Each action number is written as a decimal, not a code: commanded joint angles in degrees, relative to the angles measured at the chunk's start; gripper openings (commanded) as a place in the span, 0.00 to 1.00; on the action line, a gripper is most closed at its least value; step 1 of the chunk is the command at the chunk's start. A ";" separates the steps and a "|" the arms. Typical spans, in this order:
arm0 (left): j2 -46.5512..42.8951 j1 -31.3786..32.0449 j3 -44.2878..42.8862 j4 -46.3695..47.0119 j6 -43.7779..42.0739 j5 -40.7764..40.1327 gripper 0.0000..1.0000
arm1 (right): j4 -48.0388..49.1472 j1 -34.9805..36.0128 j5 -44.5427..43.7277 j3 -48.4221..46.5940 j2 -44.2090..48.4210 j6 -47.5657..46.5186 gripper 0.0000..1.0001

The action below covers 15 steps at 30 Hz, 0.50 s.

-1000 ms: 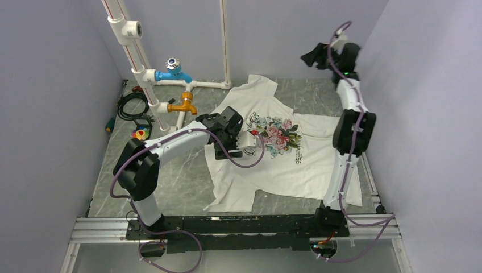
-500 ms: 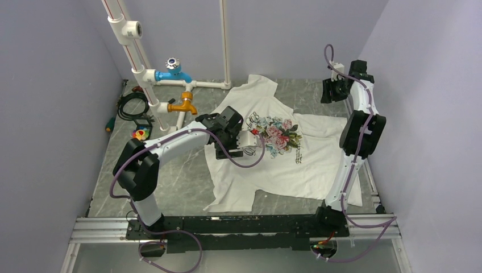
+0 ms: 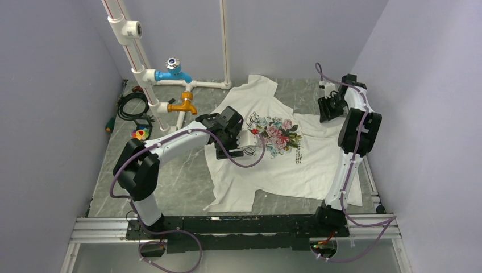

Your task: Remove the brooch from the garment

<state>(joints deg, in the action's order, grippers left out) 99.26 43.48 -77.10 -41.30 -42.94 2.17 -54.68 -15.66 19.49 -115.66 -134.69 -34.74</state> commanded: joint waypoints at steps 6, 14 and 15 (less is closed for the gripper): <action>-2.31 0.00 1.77 0.96 0.69 1.12 0.82 | 6.56 0.46 -8.36 -1.55 -4.76 1.53 0.43; -2.57 0.00 4.35 1.24 -0.27 0.95 0.82 | 11.03 0.24 -15.45 -11.97 -11.96 4.72 0.43; -2.70 -0.04 4.91 1.42 -0.53 0.95 0.82 | 11.60 0.13 -16.09 -12.83 -12.47 4.76 0.43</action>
<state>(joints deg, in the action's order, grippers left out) 99.26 43.48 -73.49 -40.82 -42.68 2.17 -49.87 -14.90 10.59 -124.77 -141.78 -30.98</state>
